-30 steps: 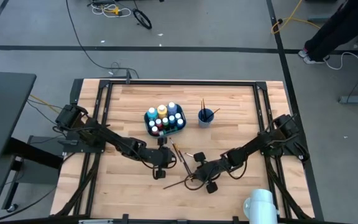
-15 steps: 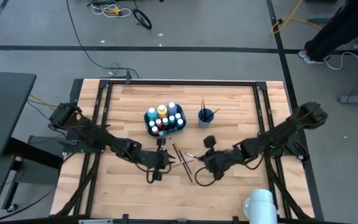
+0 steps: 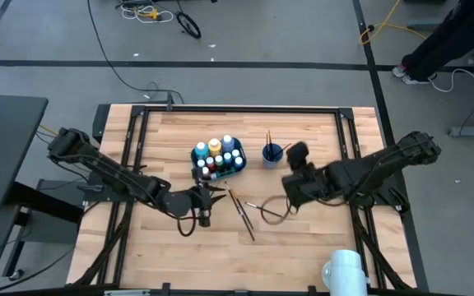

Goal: Pick & Place Paint Supplies
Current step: Put the orange paint brush into the blue cup, then put the silver paint brush into the blue cup

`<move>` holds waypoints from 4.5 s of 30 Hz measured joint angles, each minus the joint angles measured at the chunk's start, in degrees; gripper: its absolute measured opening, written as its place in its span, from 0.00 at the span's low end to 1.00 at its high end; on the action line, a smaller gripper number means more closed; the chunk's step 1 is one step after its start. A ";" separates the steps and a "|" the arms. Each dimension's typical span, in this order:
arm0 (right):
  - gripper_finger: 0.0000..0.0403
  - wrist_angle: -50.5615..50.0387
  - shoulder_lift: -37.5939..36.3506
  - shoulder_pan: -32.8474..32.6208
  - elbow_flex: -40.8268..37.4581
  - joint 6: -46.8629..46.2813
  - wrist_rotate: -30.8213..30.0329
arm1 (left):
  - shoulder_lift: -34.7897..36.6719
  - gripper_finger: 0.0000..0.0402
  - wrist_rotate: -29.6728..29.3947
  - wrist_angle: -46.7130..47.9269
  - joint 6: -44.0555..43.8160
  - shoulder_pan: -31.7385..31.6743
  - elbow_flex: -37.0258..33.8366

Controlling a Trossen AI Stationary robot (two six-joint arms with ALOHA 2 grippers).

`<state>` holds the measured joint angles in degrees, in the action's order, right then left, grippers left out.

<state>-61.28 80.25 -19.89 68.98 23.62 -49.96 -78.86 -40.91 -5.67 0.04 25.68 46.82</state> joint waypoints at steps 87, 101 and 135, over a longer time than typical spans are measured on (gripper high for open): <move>0.24 105.98 23.39 -3.37 -41.91 -45.92 18.50 | -6.16 0.20 -4.32 -1.19 -14.00 0.12 -0.10; 0.24 81.76 22.88 0.41 -30.33 -50.49 22.42 | -6.16 0.20 -4.50 -1.25 -12.88 0.12 -0.10; 0.17 79.51 27.99 6.46 -24.21 -52.68 34.03 | -6.20 0.20 -3.89 -1.24 -12.69 0.12 -0.10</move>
<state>18.24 108.23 -13.43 44.77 -29.06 -15.92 -85.06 -44.80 -6.92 -12.64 25.80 46.72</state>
